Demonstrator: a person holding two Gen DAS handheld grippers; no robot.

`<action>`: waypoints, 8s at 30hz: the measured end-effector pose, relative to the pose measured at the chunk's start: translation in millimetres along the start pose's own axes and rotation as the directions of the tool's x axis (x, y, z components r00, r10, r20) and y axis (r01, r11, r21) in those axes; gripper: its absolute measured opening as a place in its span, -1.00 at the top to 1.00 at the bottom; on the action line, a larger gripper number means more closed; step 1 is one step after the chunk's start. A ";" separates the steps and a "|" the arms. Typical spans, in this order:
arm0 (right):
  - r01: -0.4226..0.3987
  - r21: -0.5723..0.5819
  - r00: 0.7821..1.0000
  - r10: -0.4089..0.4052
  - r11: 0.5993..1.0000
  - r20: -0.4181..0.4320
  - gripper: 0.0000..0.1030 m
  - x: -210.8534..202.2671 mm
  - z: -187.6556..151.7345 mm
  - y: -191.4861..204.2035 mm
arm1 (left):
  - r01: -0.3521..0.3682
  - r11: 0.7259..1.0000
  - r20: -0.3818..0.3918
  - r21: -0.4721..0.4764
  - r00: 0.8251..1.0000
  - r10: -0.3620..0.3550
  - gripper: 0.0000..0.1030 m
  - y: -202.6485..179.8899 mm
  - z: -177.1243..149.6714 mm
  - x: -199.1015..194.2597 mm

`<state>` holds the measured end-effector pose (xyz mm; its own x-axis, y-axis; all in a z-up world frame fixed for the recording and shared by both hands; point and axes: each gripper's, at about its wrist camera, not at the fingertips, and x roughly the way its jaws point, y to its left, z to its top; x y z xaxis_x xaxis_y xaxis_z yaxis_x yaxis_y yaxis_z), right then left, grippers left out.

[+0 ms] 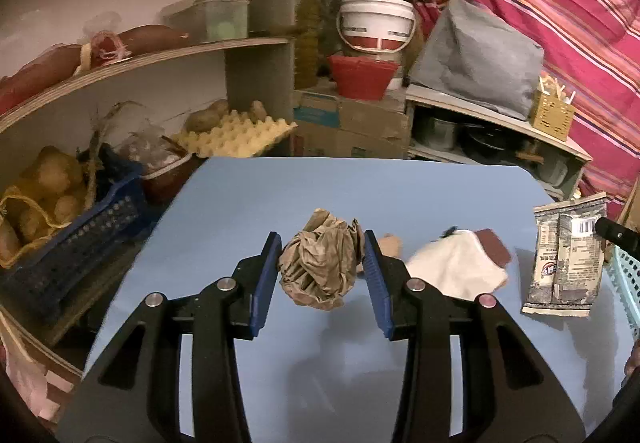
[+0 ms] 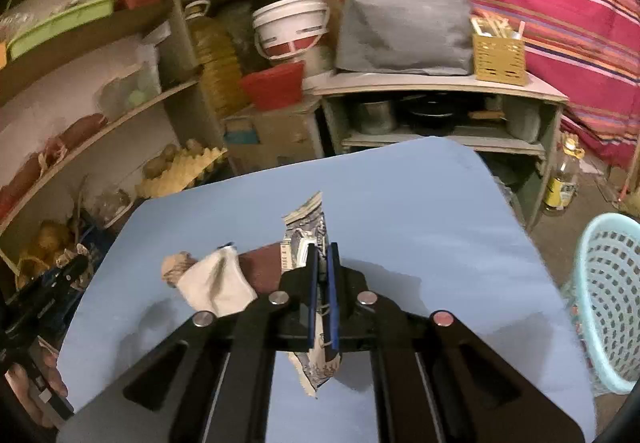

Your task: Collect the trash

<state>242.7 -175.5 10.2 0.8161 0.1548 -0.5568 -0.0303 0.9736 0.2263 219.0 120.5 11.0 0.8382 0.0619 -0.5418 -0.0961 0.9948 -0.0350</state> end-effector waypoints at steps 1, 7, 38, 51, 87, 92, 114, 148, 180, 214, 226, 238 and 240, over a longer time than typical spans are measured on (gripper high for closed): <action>0.003 0.006 1.000 -0.003 1.000 0.001 0.91 -2.4 1.2 -6.8 | 0.002 1.000 0.000 0.005 1.000 -0.002 0.22 -5.6 0.4 -0.4; 0.023 0.025 1.000 -0.023 0.999 0.007 0.91 -11.8 5.5 -43.3 | 0.032 0.999 0.011 0.020 0.999 -0.032 0.22 -42.1 5.4 -7.5; 0.190 0.206 0.970 -0.215 0.960 0.109 0.91 -105.8 7.5 -222.3 | 0.248 0.963 -0.018 0.103 0.969 -0.247 0.22 -221.4 5.2 -13.1; 0.319 0.237 0.935 -0.345 0.918 0.077 0.91 -134.8 -8.0 -307.5 | 0.435 0.869 -0.098 0.235 0.900 -0.424 0.22 -382.8 -31.7 -21.1; 0.459 0.220 0.888 -0.450 0.861 -0.089 -0.61 -84.6 -13.5 -302.8 | 0.245 0.935 -0.053 0.255 0.969 -0.240 -0.89 -282.2 -12.3 -5.0; 0.463 0.172 0.886 -0.460 0.870 -0.057 -0.74 -72.1 -5.5 -263.4 | 0.122 0.967 -0.049 0.222 0.992 -0.114 -0.89 -206.4 -1.9 15.3; 0.305 0.097 0.951 -0.308 0.947 0.013 -0.91 5.0 3.2 -101.1 | 0.023 1.000 -0.233 0.004 0.972 -0.022 -0.83 -28.7 -4.9 128.4; 0.140 -0.154 0.983 -0.156 0.978 -0.097 -0.91 85.8 -41.1 117.0 | -0.012 1.000 -0.111 -0.024 0.994 0.009 -0.05 76.1 -12.1 63.5; 0.100 -0.205 0.990 -0.118 0.974 -0.076 0.50 68.3 -24.4 119.0 | -0.004 1.000 -0.077 -0.022 0.997 0.002 -0.05 70.5 -6.2 43.7; 0.282 0.002 0.959 -0.282 0.959 -0.002 0.50 -45.8 11.4 -122.8 | 0.198 0.974 -0.053 0.113 0.980 -0.194 -0.05 -163.2 7.2 1.6; 0.362 0.081 0.931 -0.364 0.929 0.014 0.50 -93.4 4.9 -207.4 | 0.286 0.947 -0.069 0.147 0.958 -0.279 0.00 -244.4 -4.4 -8.4; 0.405 0.174 0.912 -0.411 0.898 -0.001 0.50 -117.7 -7.1 -276.9 | 0.385 0.893 -0.099 0.232 0.923 -0.372 0.30 -331.8 -21.9 -13.4; 0.402 0.195 0.913 -0.407 0.895 -0.013 0.50 -117.9 -9.6 -287.6 | 0.400 0.887 -0.120 0.230 0.916 -0.382 0.30 -342.7 -24.4 -10.8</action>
<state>149.6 -472.2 3.2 0.7499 -0.2531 -0.6112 0.4134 0.9006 0.1343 229.8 -223.1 8.3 0.7404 -0.3333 -0.5837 0.3737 0.9259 -0.0547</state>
